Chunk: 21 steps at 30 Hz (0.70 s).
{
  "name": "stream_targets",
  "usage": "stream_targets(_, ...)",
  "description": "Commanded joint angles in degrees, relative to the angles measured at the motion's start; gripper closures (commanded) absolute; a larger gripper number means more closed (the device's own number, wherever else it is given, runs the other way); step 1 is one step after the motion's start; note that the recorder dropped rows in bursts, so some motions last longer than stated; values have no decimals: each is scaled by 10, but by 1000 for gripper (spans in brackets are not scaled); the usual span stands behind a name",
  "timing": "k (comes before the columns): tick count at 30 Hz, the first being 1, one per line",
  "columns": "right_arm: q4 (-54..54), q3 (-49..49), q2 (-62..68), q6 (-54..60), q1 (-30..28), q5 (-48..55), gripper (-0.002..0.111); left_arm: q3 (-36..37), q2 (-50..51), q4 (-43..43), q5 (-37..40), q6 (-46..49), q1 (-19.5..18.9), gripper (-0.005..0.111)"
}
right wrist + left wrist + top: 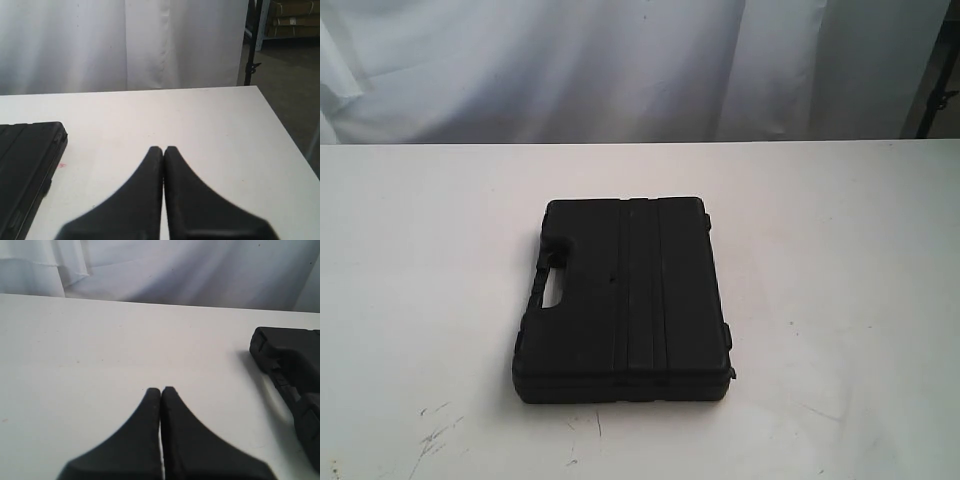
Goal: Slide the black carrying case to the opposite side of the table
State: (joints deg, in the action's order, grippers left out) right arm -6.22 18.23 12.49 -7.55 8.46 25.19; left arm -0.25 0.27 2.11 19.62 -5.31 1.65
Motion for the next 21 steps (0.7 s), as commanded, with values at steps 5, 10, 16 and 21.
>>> stream_targets(5,14,-90,-84,5,-4,-65,108,3,-3,0,-6,-1,4,107)
stream_targets(10,15,-94,-115,5,-4,-53,108,3,-3,0,-6,-1,4,107)
stream_targets(16,35,-103,-120,16,-4,-53,108,3,-3,0,-6,-1,4,107)
stream_targets(21,95,-139,-125,79,-7,-56,108,3,-3,0,-6,-1,4,107)
